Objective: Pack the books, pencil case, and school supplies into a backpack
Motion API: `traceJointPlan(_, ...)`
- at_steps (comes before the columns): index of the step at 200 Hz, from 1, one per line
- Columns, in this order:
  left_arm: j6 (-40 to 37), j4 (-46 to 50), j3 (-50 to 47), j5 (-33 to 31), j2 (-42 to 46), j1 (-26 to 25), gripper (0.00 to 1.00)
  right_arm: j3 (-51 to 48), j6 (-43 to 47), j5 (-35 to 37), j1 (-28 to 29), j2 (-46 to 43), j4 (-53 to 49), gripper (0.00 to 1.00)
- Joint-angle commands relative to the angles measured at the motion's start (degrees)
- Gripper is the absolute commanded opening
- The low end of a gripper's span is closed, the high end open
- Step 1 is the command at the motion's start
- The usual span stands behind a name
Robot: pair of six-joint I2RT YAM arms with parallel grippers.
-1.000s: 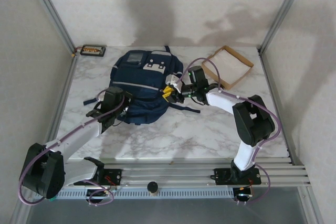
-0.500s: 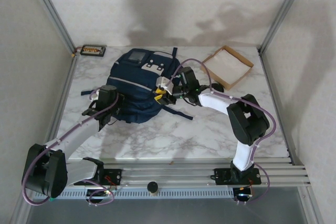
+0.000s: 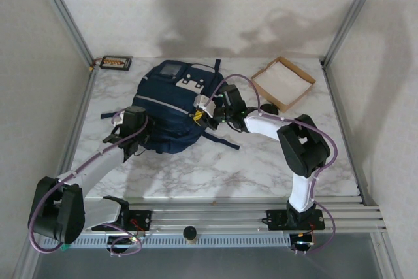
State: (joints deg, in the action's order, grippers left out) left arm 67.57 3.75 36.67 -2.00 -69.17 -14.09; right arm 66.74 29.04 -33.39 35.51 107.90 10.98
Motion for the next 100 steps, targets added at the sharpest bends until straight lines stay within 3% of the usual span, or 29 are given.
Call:
traceJointPlan(1,-1.62,2.35,1.05,-3.89,-0.53,1.17,0.0,0.53,-2.79,4.55,-0.46,-1.46,2.61,0.14)
traceJointPlan(42,-3.0,4.11,1.66,-5.12,-0.9,1.69,0.0,2.44,-7.75,12.54,-2.14,-1.64,2.37,0.05)
traceJointPlan(82,-3.3,3.81,1.81,-3.92,-1.15,1.96,0.0,1.31,-8.42,13.96,-1.29,-3.93,2.26,0.06)
traceJointPlan(100,-4.05,3.83,2.17,-3.55,-0.81,1.96,0.0,1.16,-9.67,13.87,-1.23,-5.32,1.66,0.13)
